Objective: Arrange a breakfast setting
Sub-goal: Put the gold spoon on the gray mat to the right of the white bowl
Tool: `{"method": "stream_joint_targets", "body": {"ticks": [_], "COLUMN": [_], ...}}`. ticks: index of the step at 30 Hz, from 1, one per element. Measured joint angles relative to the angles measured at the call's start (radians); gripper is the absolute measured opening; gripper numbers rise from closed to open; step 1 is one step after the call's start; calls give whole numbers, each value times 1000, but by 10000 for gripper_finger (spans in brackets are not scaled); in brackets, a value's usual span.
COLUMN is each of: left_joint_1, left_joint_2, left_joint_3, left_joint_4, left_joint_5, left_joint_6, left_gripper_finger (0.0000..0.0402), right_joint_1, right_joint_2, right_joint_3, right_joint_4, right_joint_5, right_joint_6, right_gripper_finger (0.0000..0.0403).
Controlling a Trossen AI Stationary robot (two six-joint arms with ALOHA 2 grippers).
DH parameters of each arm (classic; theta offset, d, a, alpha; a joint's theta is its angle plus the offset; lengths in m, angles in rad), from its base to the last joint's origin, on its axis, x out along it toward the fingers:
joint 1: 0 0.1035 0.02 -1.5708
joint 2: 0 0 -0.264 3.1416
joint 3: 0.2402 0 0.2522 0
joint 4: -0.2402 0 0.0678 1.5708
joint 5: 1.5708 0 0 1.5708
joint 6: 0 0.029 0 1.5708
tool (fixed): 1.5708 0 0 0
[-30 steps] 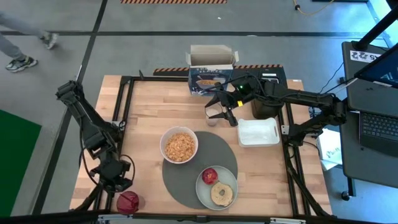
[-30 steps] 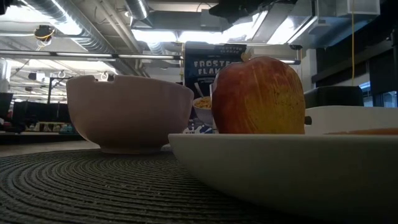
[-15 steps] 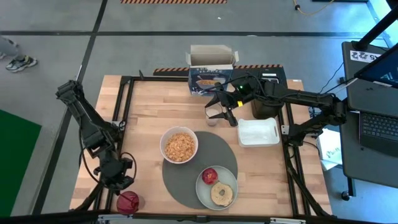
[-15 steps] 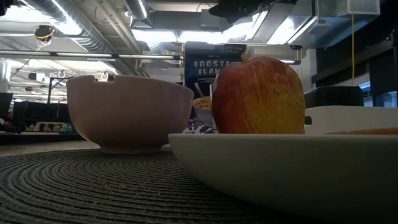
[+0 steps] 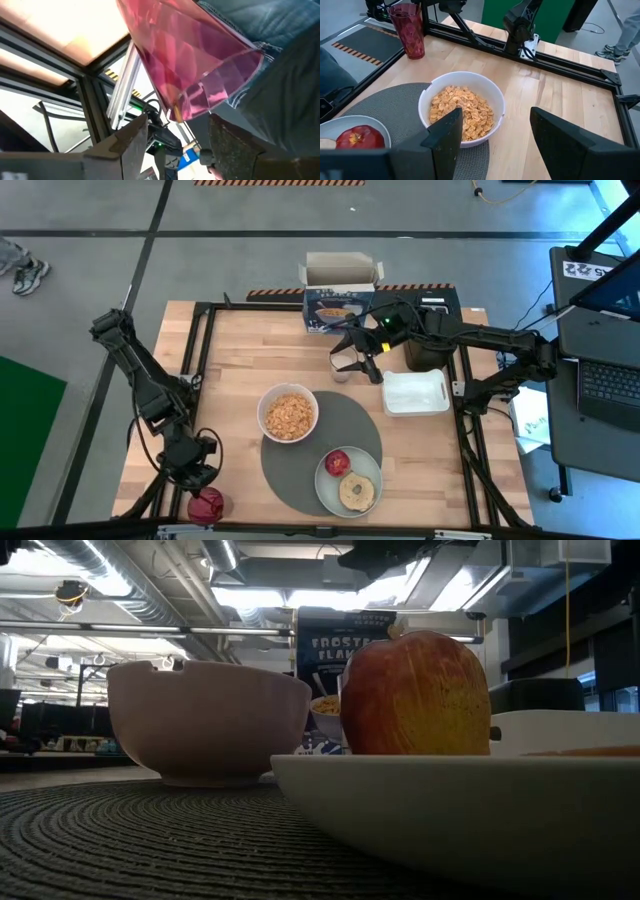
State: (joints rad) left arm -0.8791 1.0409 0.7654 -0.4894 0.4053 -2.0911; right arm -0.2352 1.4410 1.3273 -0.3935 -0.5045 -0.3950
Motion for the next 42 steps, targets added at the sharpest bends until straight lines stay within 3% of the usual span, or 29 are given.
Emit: {"method": "stream_joint_targets", "body": {"ticks": [7,21,42], "left_joint_1": [0,0,0], "left_joint_2": [0,0,52], "left_joint_3": [-11,-11,-11], "left_joint_4": [16,37,65], "left_joint_5": [4,-37,-18], "left_joint_6": [0,-27,-30], "left_gripper_finger": [192,93,86], "right_joint_1": [0,0,-1], "right_joint_2": [0,0,0], "right_joint_3": [0,0,0], "right_joint_4": [-1,-1,-30], "right_joint_5": [0,42,59], "right_joint_6": [-2,-6,-32], "right_gripper_finger": [233,233,233]}}
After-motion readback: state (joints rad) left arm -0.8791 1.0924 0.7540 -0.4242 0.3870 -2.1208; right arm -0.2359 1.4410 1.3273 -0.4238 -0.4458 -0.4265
